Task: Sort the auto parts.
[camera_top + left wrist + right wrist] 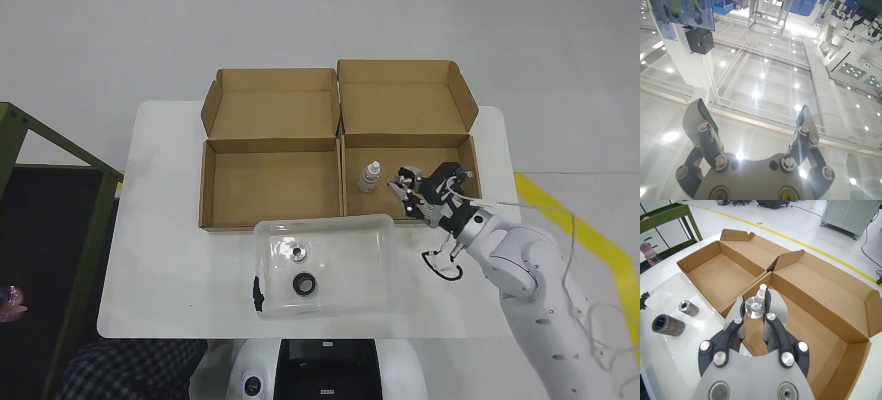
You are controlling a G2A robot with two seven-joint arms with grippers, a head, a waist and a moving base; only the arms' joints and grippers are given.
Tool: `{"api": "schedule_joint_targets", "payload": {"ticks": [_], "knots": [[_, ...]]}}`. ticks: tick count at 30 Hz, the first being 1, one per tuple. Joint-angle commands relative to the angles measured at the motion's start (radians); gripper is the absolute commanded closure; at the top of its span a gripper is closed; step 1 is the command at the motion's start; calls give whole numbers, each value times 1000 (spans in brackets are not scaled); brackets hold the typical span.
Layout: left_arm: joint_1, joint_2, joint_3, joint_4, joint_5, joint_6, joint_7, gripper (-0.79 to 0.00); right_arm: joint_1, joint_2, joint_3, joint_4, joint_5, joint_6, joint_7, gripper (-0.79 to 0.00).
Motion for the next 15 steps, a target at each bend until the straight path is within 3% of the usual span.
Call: {"api": "schedule_joint_targets", "payload": {"ticks": [1, 15], "knots": [[0, 0, 0, 0, 0, 0, 0, -785, 9, 0, -4, 7, -14, 12, 18, 0], [0, 0, 0, 0, 0, 0, 0, -785, 115, -7, -43, 162, 5, 25, 85, 0]]}}
